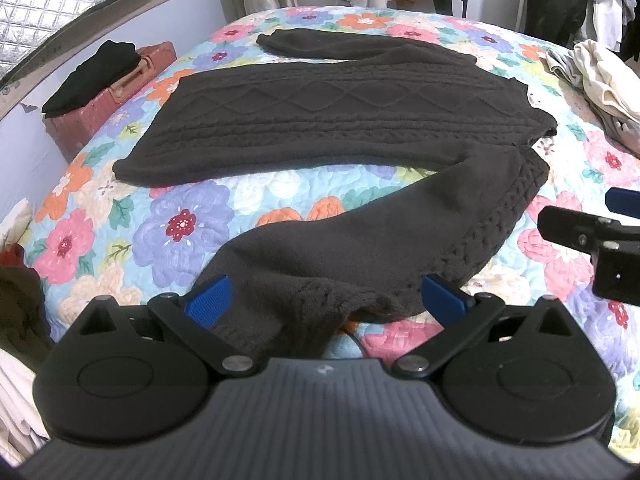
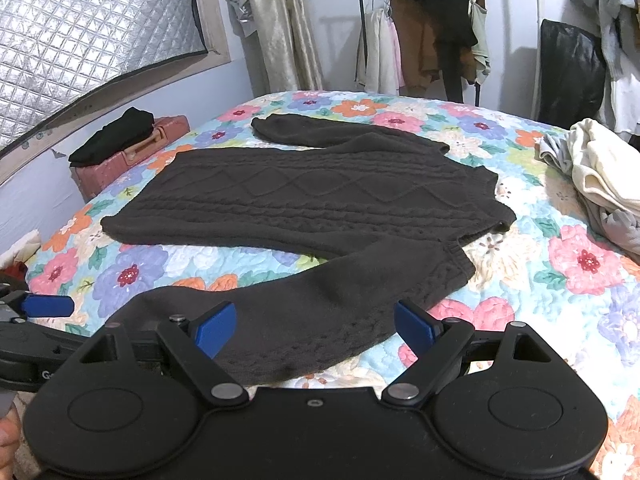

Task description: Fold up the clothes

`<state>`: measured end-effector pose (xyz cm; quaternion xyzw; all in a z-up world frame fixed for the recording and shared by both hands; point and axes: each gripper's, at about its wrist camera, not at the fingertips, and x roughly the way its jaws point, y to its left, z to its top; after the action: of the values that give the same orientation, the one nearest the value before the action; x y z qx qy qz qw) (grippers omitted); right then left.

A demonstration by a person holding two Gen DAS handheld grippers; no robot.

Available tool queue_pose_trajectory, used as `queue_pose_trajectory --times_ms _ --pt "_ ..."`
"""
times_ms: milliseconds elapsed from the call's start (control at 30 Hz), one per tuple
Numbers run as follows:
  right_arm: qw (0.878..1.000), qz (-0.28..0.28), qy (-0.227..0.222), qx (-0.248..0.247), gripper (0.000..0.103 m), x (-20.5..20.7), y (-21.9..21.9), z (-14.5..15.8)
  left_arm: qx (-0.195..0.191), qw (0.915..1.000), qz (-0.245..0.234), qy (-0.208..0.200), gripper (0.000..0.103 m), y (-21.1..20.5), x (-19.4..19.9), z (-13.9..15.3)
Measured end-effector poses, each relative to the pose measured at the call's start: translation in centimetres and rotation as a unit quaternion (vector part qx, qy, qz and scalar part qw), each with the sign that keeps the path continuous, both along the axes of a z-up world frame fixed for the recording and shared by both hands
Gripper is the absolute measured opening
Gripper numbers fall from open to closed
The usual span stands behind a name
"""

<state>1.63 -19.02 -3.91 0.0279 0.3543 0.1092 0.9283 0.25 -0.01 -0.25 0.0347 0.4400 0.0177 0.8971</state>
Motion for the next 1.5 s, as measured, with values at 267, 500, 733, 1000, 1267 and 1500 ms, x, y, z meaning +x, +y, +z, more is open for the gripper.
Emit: queue_pose_trajectory --times_ms 267,500,733,1000,1267,1500 --pt "1.0 -0.003 0.004 0.002 0.089 0.1 -0.5 -0.1 0.001 1.0 -0.001 0.001 0.103 0.1 0.0 -0.1" --pt "1.0 -0.003 0.004 0.003 0.089 0.1 -0.6 -0.1 0.0 1.0 0.0 0.002 0.103 0.0 0.0 0.1" --pt "1.0 -0.001 0.008 0.001 0.089 0.2 -0.6 -0.2 -0.002 1.0 0.002 0.002 0.103 -0.1 -0.1 0.1" --pt "1.0 0.001 0.012 -0.002 0.089 0.2 -0.5 -0.4 -0.016 0.9995 0.028 -0.006 0.103 1.2 0.0 0.3" --pt "1.0 0.01 0.01 -0.011 0.089 0.7 -0.2 -1.2 -0.046 0.9973 0.052 -0.026 0.103 3.6 0.3 0.1" --pt "0.998 0.063 0.02 0.01 0.089 2.5 0.1 -4.0 -0.066 0.9956 0.061 -0.027 0.103 6.4 1.5 -1.3"
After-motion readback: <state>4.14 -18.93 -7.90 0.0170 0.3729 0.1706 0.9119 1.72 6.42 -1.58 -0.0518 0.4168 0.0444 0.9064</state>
